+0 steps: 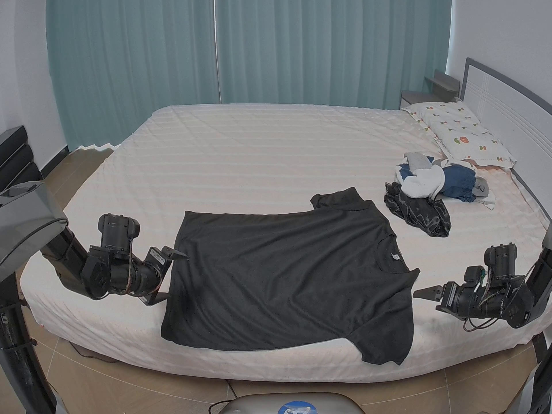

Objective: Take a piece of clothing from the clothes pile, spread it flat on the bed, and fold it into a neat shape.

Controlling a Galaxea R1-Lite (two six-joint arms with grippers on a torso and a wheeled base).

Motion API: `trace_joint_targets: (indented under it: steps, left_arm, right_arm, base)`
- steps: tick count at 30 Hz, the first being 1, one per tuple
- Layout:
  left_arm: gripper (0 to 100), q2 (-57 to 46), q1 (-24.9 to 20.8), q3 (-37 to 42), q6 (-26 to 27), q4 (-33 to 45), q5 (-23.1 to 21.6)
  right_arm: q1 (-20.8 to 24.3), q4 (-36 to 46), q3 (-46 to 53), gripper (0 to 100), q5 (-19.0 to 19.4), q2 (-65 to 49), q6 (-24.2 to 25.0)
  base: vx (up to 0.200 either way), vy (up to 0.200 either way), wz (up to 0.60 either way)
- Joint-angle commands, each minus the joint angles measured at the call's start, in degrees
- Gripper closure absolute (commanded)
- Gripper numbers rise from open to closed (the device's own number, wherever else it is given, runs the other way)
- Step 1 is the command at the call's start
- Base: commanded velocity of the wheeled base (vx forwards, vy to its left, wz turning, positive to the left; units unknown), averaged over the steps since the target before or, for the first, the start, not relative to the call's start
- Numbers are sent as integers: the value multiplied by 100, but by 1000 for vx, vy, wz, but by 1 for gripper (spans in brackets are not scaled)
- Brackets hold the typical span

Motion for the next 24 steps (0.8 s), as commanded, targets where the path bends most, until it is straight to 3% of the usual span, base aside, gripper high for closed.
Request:
trace_joint_targets:
  steps: [1,6,10,20,21,24]
  left_arm:
    - [0,-352,-46,890,145,-722,-109]
    - [0,-220,7,952,92,-1030,-135]
    - [0,-123,7,925,127,-1056,-135]
    - [0,-106,7,899,119,-1056,-126]
    - [0,-106,7,899,119,-1056,-126]
    - [0,-106,7,908,110,-1056,-126]
  right_arm:
    - [11,-178,-58,0,256,767,-421]
    - [2,-600,-410,0,220,1470,-430]
    - [46,-952,-946,0,-149,2226,-474]
    - [450,-855,-1359,0,-237,2367,-474]
    - [450,-855,-1350,100,-254,2358,-474]
    - [398,-855,-1262,100,-254,2305,-483]
  base:
    - [0,0,0]
    - [0,0,0]
    - [0,0,0]
    - [0,0,0]
    - [0,0,0]
    - [0,0,0]
